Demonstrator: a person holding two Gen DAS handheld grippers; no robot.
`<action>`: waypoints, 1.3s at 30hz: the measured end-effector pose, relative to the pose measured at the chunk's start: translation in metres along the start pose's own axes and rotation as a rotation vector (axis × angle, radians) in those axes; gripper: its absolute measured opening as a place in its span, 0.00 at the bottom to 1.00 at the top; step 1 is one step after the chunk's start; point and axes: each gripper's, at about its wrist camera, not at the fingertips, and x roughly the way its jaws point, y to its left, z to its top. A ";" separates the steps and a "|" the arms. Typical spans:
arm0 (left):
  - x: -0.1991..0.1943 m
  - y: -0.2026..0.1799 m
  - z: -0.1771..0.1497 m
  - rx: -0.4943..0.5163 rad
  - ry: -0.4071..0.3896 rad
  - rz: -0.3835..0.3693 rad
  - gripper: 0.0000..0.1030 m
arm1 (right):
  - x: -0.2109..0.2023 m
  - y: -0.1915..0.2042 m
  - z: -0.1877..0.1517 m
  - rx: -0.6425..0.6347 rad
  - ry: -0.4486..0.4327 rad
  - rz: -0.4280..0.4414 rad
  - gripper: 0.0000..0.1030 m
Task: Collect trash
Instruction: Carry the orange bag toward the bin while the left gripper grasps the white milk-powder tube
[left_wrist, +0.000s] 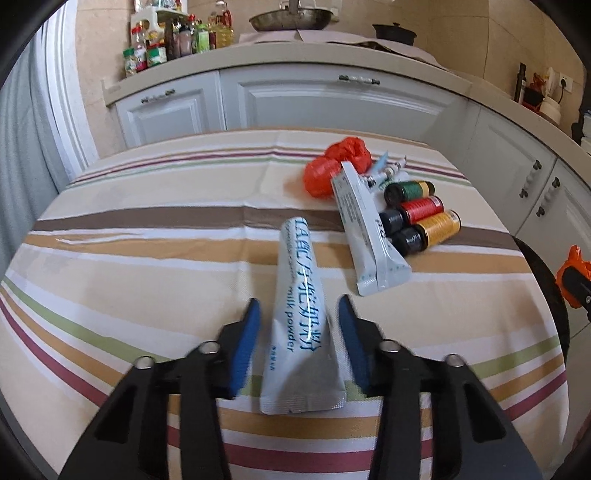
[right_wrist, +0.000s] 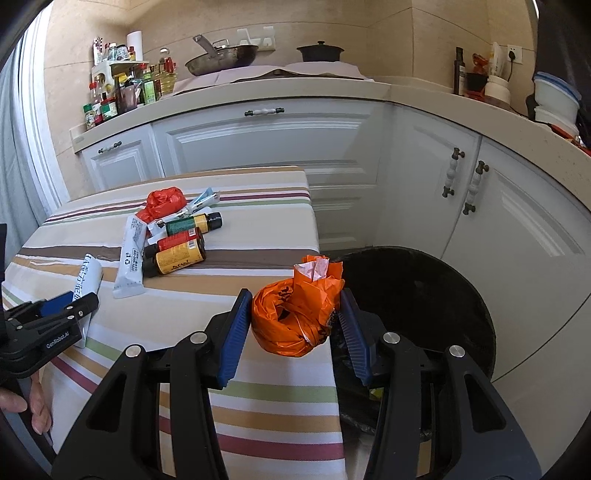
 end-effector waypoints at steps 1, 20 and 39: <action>0.000 0.000 0.000 0.001 0.003 -0.006 0.31 | 0.000 0.000 0.000 0.000 -0.002 0.000 0.45; -0.055 -0.030 0.026 0.047 -0.175 -0.092 0.20 | -0.024 -0.020 0.010 0.014 -0.076 -0.061 0.45; -0.066 -0.139 0.062 0.212 -0.286 -0.293 0.20 | -0.046 -0.088 0.030 0.068 -0.162 -0.212 0.45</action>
